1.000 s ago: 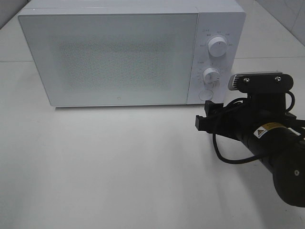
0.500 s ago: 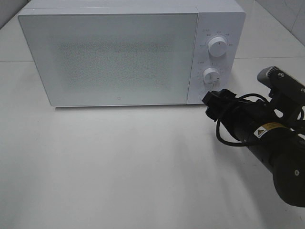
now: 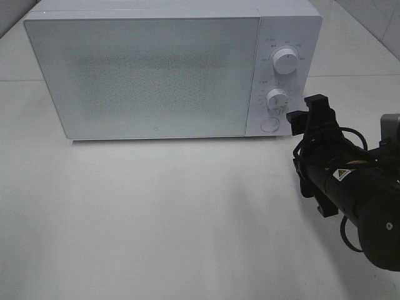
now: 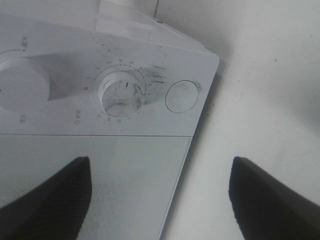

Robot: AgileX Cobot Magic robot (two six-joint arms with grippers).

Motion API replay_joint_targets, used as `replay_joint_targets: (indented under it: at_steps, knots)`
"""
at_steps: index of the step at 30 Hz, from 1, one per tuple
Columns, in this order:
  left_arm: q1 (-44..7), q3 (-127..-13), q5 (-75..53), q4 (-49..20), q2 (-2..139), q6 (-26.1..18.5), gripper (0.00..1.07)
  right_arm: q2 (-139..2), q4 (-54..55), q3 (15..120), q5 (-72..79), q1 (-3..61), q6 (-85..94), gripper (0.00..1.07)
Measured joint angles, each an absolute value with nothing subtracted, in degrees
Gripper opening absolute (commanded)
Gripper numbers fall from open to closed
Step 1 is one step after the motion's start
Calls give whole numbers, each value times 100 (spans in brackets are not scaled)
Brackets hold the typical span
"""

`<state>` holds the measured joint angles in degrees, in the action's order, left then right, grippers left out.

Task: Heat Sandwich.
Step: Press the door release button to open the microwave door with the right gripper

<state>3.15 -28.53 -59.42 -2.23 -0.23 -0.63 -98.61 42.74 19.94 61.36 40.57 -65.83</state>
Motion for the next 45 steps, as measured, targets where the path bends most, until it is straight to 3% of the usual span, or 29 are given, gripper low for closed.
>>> replay_joint_targets:
  at_steps: [6, 8, 10, 12, 14, 16, 28, 45]
  knots:
    - [315, -2853, -5942, -223, -23, -63, 101, -9861, 4274, 1994, 6136, 4057, -7242, 59]
    - [315, -2853, -5942, -223, -23, -63, 101, -9861, 4274, 1994, 6136, 4057, -7597, 45]
    - [315, -2853, -5942, -223, -23, -63, 101, -9861, 4274, 1994, 6136, 4057, -7741, 39]
    - [315, -2853, -5942, -223, -23, -63, 101, -9861, 4274, 1994, 6136, 4057, -8067, 22]
    - [315, -2853, -5942, -223, -23, -63, 101, -9861, 4274, 1994, 6136, 4057, -8125, 17]
    - [315, -2853, -5942, -223, -23, -63, 101, -9861, 4274, 1994, 6136, 4057, -8222, 1]
    - [315, -2853, -5942, -223, -23, -63, 101, -9861, 4274, 1994, 6102, 4057, -8233, 1]
    - [315, -2853, -5942, -223, -23, -63, 101, -10640, 3146, 2865, 5334, 3054, -8233, 0]
